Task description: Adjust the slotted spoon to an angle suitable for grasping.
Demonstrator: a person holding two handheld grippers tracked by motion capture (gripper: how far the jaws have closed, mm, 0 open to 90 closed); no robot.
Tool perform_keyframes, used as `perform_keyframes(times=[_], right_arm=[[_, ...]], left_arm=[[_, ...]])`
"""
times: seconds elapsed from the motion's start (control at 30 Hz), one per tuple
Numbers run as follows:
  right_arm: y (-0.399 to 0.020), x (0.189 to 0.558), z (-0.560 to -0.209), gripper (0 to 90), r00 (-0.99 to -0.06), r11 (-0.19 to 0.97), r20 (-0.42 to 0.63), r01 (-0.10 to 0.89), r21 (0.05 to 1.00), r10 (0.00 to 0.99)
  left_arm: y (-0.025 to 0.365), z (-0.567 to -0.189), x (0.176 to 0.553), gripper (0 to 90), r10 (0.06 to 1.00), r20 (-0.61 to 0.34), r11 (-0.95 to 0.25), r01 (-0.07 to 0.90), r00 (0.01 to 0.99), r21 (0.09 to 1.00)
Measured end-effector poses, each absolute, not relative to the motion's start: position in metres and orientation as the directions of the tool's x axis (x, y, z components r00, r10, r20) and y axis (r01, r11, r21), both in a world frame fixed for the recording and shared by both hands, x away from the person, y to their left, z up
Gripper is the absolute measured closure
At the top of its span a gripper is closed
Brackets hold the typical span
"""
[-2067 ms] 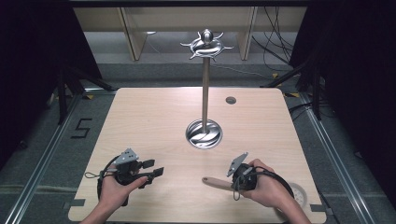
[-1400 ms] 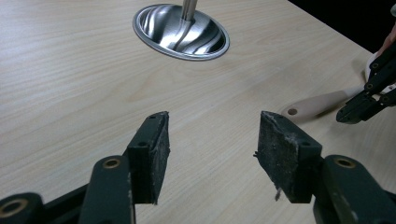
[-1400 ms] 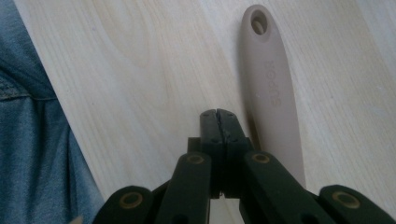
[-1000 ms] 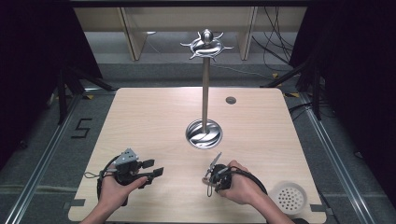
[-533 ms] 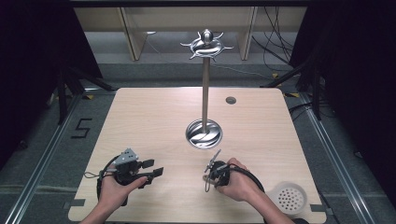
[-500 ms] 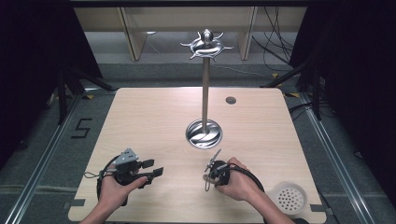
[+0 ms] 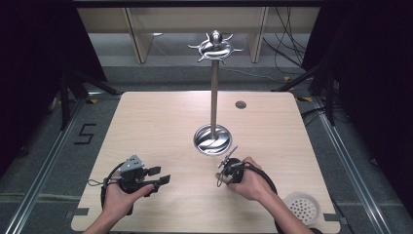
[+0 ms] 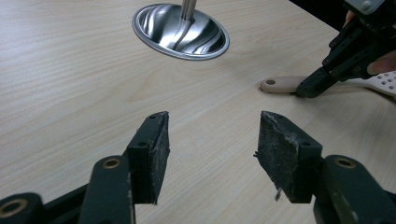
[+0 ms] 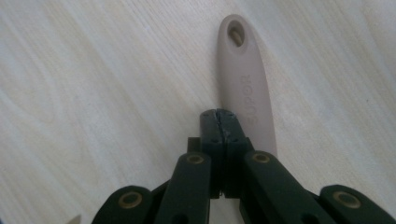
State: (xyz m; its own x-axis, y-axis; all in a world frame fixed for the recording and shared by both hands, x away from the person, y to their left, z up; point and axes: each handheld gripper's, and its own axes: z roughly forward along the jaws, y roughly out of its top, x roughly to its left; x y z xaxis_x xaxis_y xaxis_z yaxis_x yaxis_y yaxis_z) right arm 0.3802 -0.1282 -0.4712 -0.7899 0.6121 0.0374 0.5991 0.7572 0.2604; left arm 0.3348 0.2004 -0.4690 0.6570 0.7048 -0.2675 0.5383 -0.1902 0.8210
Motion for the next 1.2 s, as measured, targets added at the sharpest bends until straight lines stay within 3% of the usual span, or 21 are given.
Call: perform_keyframes(times=[0.1,0.2,0.37,0.43,0.53,0.57,0.6,0.67,1.2], right_arm=[[-0.132,0.379,-0.464,84.8,-0.799,0.758,0.048,0.585,0.290,0.599],[-0.140,0.381,-0.456,72.4,-0.813,0.776,0.010,0.559,0.290,0.582],[-0.148,0.386,-0.454,59.4,-0.836,0.824,-0.067,0.520,0.224,0.545],[-0.148,0.386,-0.454,57.1,-0.839,0.832,-0.047,0.528,0.173,0.542],[-0.148,0.386,-0.457,56.2,-0.838,0.831,-0.045,0.530,0.169,0.543],[-0.147,0.389,-0.460,55.7,-0.865,0.857,-0.045,0.487,0.165,0.500],[-0.146,0.387,-0.461,55.6,-0.848,0.842,-0.039,0.518,0.148,0.529],[-0.147,0.393,-0.465,55.6,-0.883,0.879,-0.066,0.450,0.156,0.464],[-0.139,0.400,-0.475,57.2,-0.887,0.886,-0.069,0.447,0.126,0.457]], left_arm=[[0.200,-0.469,0.335,42.7,0.704,-0.275,-0.181,0.540,0.655,0.822],[0.200,-0.470,0.335,42.6,0.705,-0.269,-0.188,0.540,0.656,0.820],[0.200,-0.470,0.336,42.6,0.704,-0.266,-0.192,0.537,0.659,0.822],[0.200,-0.470,0.336,42.6,0.705,-0.274,-0.183,0.541,0.654,0.821],[0.200,-0.470,0.336,42.6,0.705,-0.264,-0.194,0.537,0.658,0.821],[0.200,-0.471,0.336,42.6,0.705,-0.267,-0.192,0.538,0.658,0.821],[0.200,-0.470,0.336,42.6,0.705,-0.267,-0.193,0.540,0.657,0.820],[0.200,-0.470,0.336,42.6,0.705,-0.269,-0.188,0.538,0.656,0.822],[0.201,-0.470,0.336,42.5,0.704,-0.272,-0.193,0.545,0.656,0.816]])
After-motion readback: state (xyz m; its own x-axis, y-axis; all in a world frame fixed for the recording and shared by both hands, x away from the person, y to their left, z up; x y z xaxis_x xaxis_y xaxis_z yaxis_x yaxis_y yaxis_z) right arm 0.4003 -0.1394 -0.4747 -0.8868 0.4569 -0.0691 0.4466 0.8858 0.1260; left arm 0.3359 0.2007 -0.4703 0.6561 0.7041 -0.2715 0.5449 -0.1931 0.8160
